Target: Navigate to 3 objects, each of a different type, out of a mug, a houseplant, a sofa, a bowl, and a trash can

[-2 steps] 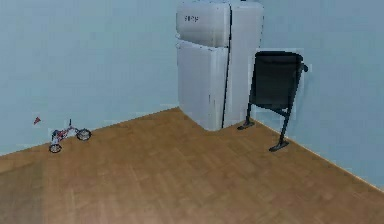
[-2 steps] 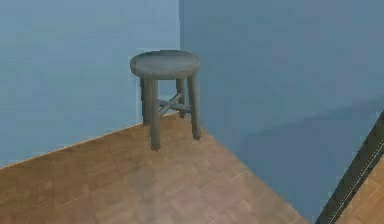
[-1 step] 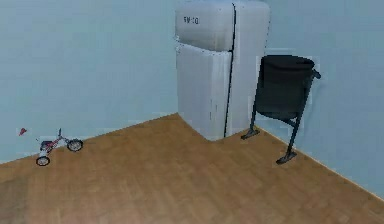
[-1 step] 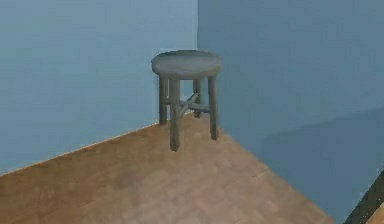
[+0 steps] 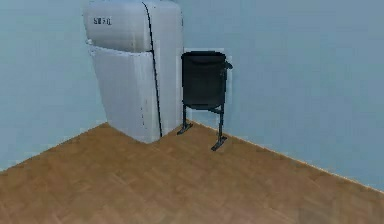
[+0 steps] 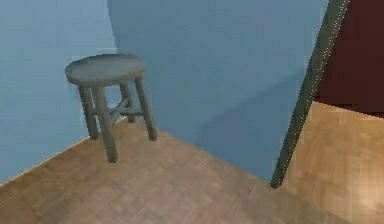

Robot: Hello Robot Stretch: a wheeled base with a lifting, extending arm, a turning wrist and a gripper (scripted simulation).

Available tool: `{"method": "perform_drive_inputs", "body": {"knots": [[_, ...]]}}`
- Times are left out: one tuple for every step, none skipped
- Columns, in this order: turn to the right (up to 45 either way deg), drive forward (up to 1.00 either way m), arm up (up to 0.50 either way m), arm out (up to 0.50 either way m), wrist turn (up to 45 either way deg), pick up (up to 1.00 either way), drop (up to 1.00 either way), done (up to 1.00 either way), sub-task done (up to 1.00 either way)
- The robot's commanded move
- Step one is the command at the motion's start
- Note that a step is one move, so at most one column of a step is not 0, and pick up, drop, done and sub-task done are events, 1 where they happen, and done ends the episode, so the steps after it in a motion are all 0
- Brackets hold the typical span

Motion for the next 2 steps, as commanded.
{"method": "perform_drive_inputs", "body": {"knots": [[0.0,1.0,0.0,0.0,0.0,0.0,0.0,0.0,0.0],[0.0,0.0,0.0,0.0,0.0,0.0,0.0,1.0,0.0]]}}
